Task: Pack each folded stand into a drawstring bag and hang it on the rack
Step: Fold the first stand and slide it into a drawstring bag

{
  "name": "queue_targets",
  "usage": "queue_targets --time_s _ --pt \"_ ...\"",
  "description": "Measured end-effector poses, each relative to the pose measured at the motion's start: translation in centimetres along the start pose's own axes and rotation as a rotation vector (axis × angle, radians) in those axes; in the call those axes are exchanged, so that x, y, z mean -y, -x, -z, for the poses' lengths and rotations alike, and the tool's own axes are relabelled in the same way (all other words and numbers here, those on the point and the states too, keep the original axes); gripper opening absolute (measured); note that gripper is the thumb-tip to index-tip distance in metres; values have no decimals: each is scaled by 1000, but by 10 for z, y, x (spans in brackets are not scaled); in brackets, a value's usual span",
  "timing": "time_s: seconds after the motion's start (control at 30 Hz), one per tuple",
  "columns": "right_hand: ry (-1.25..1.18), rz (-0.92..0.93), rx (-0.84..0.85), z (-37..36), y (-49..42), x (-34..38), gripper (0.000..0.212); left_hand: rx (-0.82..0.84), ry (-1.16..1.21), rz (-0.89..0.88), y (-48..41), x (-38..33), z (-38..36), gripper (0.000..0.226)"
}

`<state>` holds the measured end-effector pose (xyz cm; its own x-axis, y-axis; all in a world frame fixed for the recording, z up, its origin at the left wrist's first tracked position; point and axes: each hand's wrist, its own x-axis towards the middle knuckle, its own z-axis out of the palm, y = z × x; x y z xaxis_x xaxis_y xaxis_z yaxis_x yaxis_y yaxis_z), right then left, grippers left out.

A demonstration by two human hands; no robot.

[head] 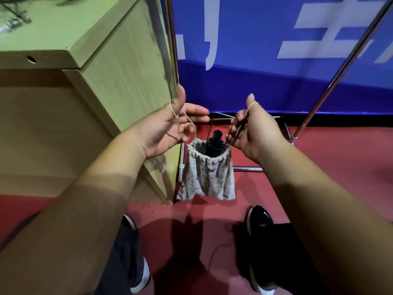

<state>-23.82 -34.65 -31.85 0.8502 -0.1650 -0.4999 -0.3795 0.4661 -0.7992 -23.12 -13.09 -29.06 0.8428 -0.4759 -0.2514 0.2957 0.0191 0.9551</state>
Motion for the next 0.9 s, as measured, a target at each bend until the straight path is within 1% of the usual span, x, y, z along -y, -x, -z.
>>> queue_targets --time_s 0.03,0.07,0.13,0.2,0.27,0.4,0.43,0.5,0.67,0.73,0.8,0.9 --pt "11 7 18 0 0 0 65 -82 -59 -14 -1 0 -4 80" --pt "24 13 39 -1 0 0 65 -157 -109 -36 -3 0 -8 80" --pt "39 17 87 -2 0 0 62 -255 -94 -69 -6 1 -11 81" --pt "28 11 124 -2 0 0 56 -272 64 -42 -7 1 -10 81" --pt "10 -1 124 -1 0 1 49 -266 163 -27 -6 1 -7 80" --pt "38 51 38 6 -3 -1 38 -232 263 -26 -4 1 -3 79" --pt "54 64 17 7 -4 -1 37 -224 249 -15 -4 0 -3 79" --pt "91 82 -22 11 -5 -1 37 -241 145 -6 -5 -1 1 78" --pt "202 147 -105 20 -8 -1 39 -359 -158 -38 -3 -2 11 72" --pt "288 199 -148 24 -8 2 40 -415 -282 -65 -1 -2 11 69" --pt "413 284 -195 27 -7 6 46 -443 -310 -85 1 -3 11 68" --pt "613 405 -231 28 -5 10 53 -488 -289 -84 0 -3 14 69"
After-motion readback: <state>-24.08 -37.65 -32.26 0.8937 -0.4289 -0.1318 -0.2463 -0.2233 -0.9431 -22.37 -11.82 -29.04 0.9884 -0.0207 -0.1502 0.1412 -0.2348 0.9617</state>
